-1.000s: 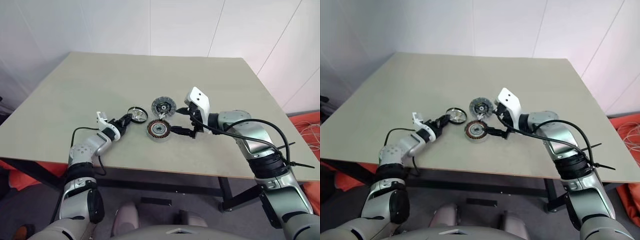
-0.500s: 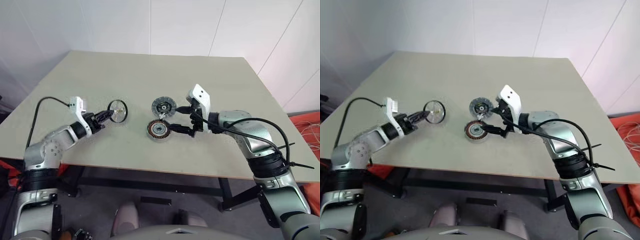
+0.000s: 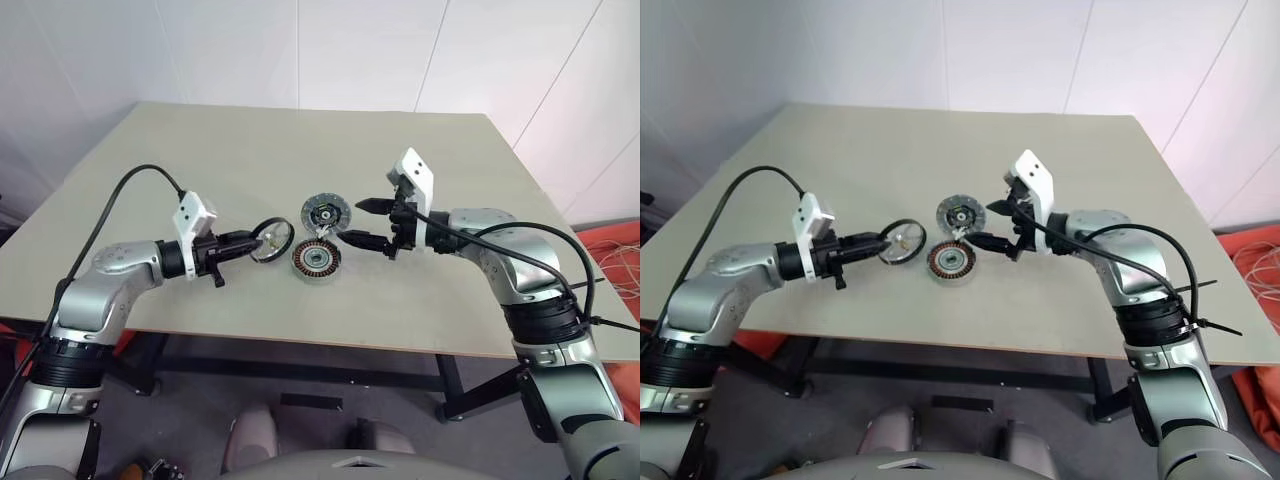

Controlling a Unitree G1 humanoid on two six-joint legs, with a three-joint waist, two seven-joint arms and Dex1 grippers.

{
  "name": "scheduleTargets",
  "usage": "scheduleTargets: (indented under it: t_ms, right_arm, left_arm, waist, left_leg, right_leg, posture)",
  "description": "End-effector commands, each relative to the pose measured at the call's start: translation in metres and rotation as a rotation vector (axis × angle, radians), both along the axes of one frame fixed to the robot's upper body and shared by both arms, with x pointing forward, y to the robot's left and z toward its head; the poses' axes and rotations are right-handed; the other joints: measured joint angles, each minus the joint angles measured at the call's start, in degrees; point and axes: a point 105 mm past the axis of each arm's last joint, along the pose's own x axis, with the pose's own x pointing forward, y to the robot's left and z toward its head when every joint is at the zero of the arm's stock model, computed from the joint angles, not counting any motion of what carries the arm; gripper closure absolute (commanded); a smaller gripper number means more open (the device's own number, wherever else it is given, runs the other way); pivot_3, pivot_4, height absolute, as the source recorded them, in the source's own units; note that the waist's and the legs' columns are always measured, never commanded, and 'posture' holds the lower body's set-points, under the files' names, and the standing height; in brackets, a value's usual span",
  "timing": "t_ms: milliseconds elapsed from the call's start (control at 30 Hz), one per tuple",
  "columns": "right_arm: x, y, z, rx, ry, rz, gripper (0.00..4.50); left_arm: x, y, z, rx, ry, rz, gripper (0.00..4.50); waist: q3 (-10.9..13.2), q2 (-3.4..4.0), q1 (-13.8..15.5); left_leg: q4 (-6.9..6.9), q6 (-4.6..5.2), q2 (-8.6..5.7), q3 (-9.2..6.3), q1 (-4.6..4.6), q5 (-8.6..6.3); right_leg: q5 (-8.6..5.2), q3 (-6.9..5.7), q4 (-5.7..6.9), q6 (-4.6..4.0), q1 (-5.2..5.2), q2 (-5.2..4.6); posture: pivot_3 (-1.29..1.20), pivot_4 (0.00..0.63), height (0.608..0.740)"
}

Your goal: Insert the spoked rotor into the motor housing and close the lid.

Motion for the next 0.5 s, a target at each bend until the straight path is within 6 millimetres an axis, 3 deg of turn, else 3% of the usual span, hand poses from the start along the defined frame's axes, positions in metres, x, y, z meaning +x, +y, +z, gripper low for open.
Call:
scheduleTargets:
  t_ms: [33, 500]
  right_arm:
    - [0.000, -0.007, 0.015, 0.033, -0.013, 0.001, 0.00]
    - [-0.013, -0.007, 0.007, 0.210, 0.360, -0.024, 0.00]
  left_arm:
    - [0.002, -0.004, 0.010, 0.117, -0.160, -0.052, 4.07]
    - [0.011, -0.034, 0.022, 0.290, -0.577, -0.166, 4.07]
  waist:
    - [0.00, 0.00, -0.09]
    - [-0.02, 0.04, -0.02]
  left_leg:
    - [0.00, 0.00, 0.00, 0.00, 0.01, 0.00]
    - [0.01, -0.02, 0.02, 0.02, 0.02, 0.01]
  right_leg:
    - [0.00, 0.00, 0.01, 0.00, 0.00, 0.00]
    - [0.01, 0.00, 0.05, -0.01, -0.02, 0.00]
  posture:
    - [0.00, 0.000, 0.740]
    - [0.00, 0.000, 0.740]
